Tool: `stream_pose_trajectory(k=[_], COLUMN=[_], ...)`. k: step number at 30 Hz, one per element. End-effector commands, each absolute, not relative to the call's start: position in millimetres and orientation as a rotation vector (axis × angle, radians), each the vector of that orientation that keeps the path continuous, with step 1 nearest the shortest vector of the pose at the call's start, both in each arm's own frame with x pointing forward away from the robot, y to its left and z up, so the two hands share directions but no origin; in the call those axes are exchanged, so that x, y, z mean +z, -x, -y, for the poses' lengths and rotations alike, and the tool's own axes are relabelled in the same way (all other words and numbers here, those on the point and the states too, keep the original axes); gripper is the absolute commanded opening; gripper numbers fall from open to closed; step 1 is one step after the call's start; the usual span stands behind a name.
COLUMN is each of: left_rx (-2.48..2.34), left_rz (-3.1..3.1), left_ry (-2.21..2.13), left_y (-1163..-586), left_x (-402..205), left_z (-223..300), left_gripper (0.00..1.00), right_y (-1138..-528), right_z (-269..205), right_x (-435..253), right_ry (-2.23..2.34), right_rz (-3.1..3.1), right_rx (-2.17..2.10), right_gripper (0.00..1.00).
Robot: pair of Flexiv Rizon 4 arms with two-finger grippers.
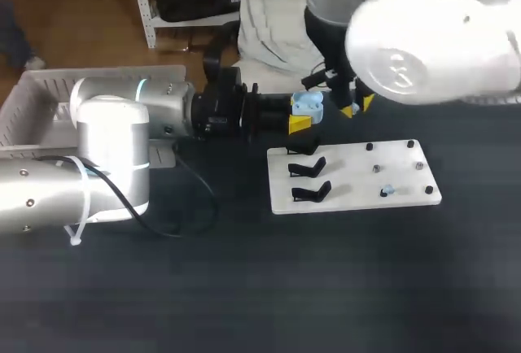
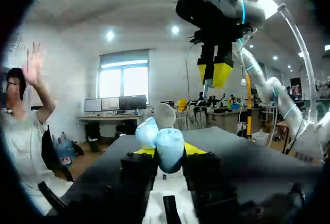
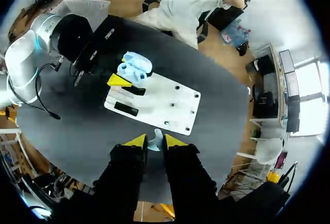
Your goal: Pick up each earbud case from the left stands, insert the matching earbuds, close the lid, and place the case in the box.
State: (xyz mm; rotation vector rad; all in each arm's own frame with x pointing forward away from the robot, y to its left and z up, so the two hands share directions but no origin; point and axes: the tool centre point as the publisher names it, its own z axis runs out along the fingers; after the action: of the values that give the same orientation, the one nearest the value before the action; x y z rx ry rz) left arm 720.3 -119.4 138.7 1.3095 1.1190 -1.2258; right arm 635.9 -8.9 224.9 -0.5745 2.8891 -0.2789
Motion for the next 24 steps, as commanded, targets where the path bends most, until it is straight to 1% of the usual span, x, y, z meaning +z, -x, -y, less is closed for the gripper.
stream_pose_trajectory(k=[1, 20, 24], left_rx=[-1.222, -1.222, -1.222], left_rz=[-1.117, -1.117, -1.117], left_ry=[-1.307, -1.307, -1.307], left_y=[-719.6, -719.6, -719.6], left_x=[138.2, 138.2, 138.2], left_z=[119.4, 119.4, 119.4], left_gripper=[0.0, 0.0, 0.0], right_y=[-637.9, -637.9, -663.6], right_z=[-6.3, -6.3, -5.8], right_x=[226.1, 226.1, 215.1], right_ry=[0.541, 0.541, 0.03], right_rz=[-2.889, -2.889, -3.02], right_rx=[-0.248, -0.248, -0.263], right_gripper=[0.0, 0.0, 0.0])
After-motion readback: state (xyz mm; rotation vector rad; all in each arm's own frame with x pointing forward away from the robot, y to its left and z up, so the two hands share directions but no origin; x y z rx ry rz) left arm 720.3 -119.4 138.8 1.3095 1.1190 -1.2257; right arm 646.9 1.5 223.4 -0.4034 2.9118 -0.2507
